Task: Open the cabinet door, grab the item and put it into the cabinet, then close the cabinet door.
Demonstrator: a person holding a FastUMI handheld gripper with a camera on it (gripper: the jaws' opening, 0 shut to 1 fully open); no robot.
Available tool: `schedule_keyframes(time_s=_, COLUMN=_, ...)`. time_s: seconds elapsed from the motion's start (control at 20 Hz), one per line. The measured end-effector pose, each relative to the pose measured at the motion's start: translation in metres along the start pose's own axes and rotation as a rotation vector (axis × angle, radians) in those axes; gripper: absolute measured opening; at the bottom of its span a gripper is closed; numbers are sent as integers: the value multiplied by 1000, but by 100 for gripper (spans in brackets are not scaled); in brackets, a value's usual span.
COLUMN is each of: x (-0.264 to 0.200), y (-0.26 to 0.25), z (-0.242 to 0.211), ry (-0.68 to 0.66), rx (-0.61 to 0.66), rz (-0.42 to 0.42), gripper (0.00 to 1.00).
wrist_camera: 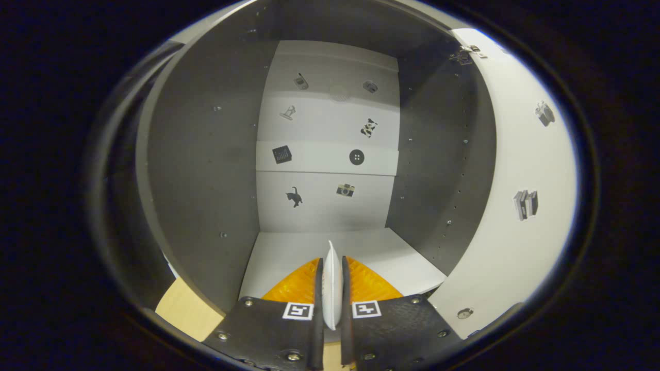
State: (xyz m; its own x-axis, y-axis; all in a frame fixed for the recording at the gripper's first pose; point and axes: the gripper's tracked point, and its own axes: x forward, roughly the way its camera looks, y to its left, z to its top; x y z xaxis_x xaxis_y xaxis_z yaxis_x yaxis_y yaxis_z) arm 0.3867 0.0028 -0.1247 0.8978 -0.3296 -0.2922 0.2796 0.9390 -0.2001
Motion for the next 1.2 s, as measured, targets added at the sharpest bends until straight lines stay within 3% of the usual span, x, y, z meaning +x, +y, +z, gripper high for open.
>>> schedule_keyframes(time_s=0.7, x=71, y=-9, z=-29, ry=140, rx=3, rz=5, gripper=13)
schedule_keyframes(time_s=0.95, x=82, y=-9, z=-27, ry=134, rx=45, rz=4, gripper=14)
schedule_keyframes(time_s=1.15, x=89, y=-14, z=-22, ry=115, rx=76, rz=-10, gripper=20)
schedule_keyframes(time_s=1.2, x=89, y=-15, z=-17, ry=98, rx=90, rz=-11, gripper=30)
